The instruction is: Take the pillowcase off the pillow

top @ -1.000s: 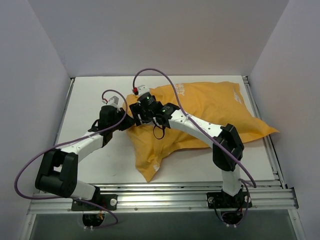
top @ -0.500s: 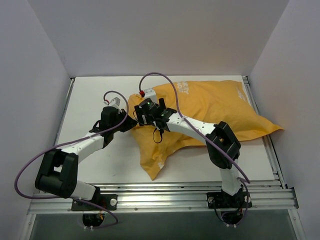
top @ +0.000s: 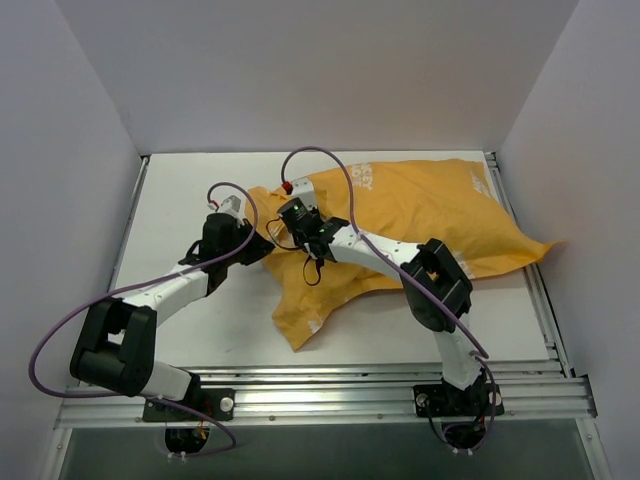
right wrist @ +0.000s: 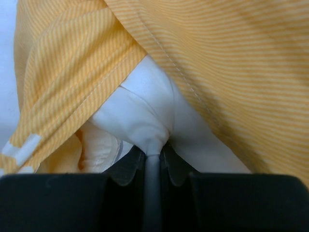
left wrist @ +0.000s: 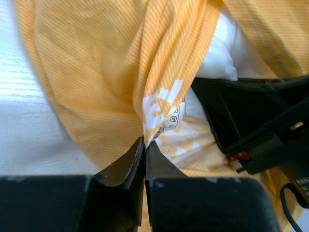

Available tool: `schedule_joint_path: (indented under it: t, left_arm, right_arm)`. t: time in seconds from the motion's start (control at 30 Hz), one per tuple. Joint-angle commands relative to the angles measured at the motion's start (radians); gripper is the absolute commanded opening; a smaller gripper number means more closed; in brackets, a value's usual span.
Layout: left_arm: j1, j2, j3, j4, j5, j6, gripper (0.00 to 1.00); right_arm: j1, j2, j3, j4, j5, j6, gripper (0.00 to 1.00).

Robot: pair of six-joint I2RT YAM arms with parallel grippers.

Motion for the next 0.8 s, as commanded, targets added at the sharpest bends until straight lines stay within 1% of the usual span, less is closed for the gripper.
schedule_joint_path:
  t: [0.0, 0.07, 0.1, 0.13, 0.2, 0.4, 0.5, 0.6, 0.7, 0.77]
  left_arm:
    - [0.012, -0.036, 0.060, -0.074, -0.078, 0.023, 0.09]
    - [0.023, -0.053, 0.080, -0.114, -0.141, 0.023, 0.09]
    - [0.030, -0.060, 0.086, -0.132, -0.162, 0.021, 0.09]
    - [0.033, -0.067, 0.093, -0.140, -0.210, 0.020, 0.09]
    - [0.036, -0.082, 0.111, -0.146, -0.242, 0.018, 0.09]
    - [0.035, -0.077, 0.160, -0.145, -0.267, 0.020, 0.10]
    - [0.035, -0.051, 0.186, -0.160, -0.272, 0.018, 0.10]
    - [0.033, -0.022, 0.203, -0.155, -0.264, 0.006, 0.11]
    - [0.032, -0.017, 0.217, -0.126, -0.259, -0.002, 0.11]
    - [0.032, -0.028, 0.232, -0.114, -0.262, 0.004, 0.15]
  right_arm:
    - [-0.074, -0.036, -0.081, -0.171, -0.037, 0.017, 0.00]
    - [-0.106, -0.099, -0.133, -0.148, -0.088, 0.014, 0.00]
    - [-0.115, -0.168, -0.156, -0.137, -0.143, 0.003, 0.00]
    - [-0.123, -0.203, -0.191, -0.119, -0.174, -0.023, 0.00]
    - [-0.123, -0.297, -0.225, -0.105, -0.267, -0.060, 0.00]
    - [-0.123, -0.461, -0.307, -0.093, -0.488, -0.120, 0.00]
    - [-0.123, -0.538, -0.350, -0.042, -0.596, -0.120, 0.00]
    - [-0.122, -0.560, -0.358, -0.005, -0.651, -0.121, 0.00]
    - [-0.111, -0.515, -0.330, -0.062, -0.648, -0.153, 0.00]
    - [-0.108, -0.504, -0.342, -0.064, -0.662, -0.159, 0.00]
